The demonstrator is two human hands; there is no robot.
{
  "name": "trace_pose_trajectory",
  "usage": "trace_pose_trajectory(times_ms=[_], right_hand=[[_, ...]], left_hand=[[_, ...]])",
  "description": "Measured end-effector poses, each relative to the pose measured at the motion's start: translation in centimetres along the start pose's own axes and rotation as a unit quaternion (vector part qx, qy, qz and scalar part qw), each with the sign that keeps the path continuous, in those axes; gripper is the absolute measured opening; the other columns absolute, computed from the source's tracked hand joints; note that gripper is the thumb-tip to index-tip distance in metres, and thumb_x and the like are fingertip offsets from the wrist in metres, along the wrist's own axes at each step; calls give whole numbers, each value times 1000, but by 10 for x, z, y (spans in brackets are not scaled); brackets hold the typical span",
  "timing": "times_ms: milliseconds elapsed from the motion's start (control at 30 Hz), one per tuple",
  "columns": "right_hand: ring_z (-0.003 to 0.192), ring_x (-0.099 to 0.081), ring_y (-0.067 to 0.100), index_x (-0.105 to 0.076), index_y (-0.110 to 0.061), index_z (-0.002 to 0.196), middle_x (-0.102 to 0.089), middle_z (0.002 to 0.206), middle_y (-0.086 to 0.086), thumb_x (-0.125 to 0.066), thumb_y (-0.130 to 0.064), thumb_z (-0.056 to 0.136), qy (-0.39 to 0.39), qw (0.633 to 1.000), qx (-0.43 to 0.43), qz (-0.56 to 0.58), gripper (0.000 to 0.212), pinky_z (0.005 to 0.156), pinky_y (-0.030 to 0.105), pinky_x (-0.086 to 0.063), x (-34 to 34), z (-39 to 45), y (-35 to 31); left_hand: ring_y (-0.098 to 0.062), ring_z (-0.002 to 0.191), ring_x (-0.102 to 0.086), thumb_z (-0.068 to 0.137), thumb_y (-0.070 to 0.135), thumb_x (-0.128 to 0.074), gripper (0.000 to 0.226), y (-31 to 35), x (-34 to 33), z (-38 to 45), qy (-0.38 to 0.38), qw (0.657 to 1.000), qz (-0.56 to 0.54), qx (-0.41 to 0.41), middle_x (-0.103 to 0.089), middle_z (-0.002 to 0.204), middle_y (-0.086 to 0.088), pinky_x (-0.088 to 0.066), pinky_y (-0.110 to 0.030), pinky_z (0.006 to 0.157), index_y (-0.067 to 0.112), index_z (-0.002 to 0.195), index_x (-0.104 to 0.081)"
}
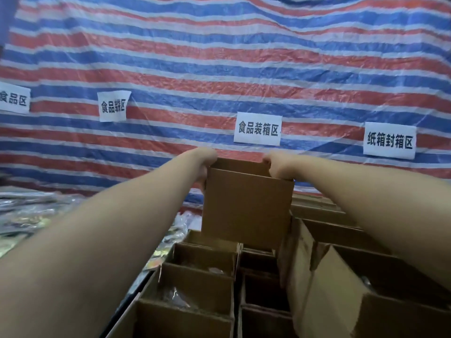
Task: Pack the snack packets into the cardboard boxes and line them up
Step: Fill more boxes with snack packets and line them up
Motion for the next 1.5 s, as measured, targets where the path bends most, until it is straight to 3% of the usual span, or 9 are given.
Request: trace_pose_trajectory(times_ms=[167, 267, 400, 533, 667, 733, 967, 1167, 1500], right_hand=[[99, -50, 27, -52, -11, 100, -55, 101, 5, -41, 9, 95, -45, 998, -18, -47, 24, 63, 25, -39, -43, 23, 24], [106, -52, 28, -54, -7, 126, -56, 119, 11, -40, 8, 96, -62, 996, -13, -67, 36, 73, 26, -40, -65, 31, 28], [105, -55, 26, -54, -9, 131, -56, 131, 13, -40, 6, 96, -106, 990, -22, -87, 41, 74, 28, -46, -90, 36, 35], [134, -47, 27, -41, -11, 148, -45, 150, 11, -46, -16, 104, -154, 984, -21, -85, 45, 102, 34, -41, -103, 41, 32], [146, -35, 27, -25, -13, 157, -32, 161, 10, -42, -40, 107, -171, 981, -24, -85, 59, 117, 41, -31, -103, 40, 35], [149, -30, 27, -20, -14, 159, -27, 164, 10, -40, -45, 107, -176, 981, -28, -78, 64, 119, 41, -28, -103, 38, 37], [150, -28, 27, -18, -12, 160, -24, 166, 9, -40, -47, 106, -118, 991, -35, -57, 68, 121, 41, -26, -65, 15, 42], [137, -46, 29, -38, -9, 151, -44, 153, 13, -46, -26, 105, -40, 999, -25, 22, 50, 110, 38, -39, -9, -37, 47], [99, -59, 20, -61, -11, 122, -65, 119, 9, -51, -24, 101, 21, 997, -20, 77, 27, 87, 34, -51, 40, -138, 84]], left_hand=[[-28, 70, -63, 104, 16, -19, 38, -31, -27, 39, -41, 999, 15, 28, -65, 53, -12, -50, -61, 82, 3, 89, -51], [-27, 70, -60, 103, 15, -19, 37, -41, -31, 53, -26, 999, 14, 30, -62, 48, -11, -47, -57, 75, 3, 85, -49], [-30, 76, -61, 104, 18, -24, 35, -59, -40, 72, -31, 999, 14, 39, -64, 67, -15, -43, -60, 99, 2, 87, -51], [-34, 90, -63, 103, 37, -35, 40, -76, -41, 84, -50, 996, -15, 72, -73, 70, -15, -42, -60, 100, 2, 106, -54], [-40, 130, -44, 93, 63, -39, 73, -64, -32, 84, -49, 998, -15, 38, -48, 145, -16, -30, -68, 105, 16, 148, -34], [-39, 137, -38, 91, 64, -41, 77, -60, -26, 79, -27, 999, -11, 26, -37, 153, -14, -30, -68, 107, 17, 151, -30], [-36, 139, -37, 96, 58, -41, 72, -54, -31, 51, -17, 998, 68, -3, -35, 155, -12, -38, -54, 106, 16, 153, -27], [-26, 116, -58, 94, 41, -53, 62, -13, -20, 17, 151, 954, 183, -181, -54, 138, -12, -51, -38, 90, 10, 146, -40], [-15, 86, -57, 99, 26, -50, 32, 11, -55, -86, 143, 907, 318, -236, -62, 113, -6, -48, -29, 68, 9, 125, -55]])
Point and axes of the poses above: each hand's wrist, its own z-axis towards the middle knuckle, its own x-axis out of the back of the hand, y = z × x, the point moved 9 cm from there along z, towards the middle knuckle
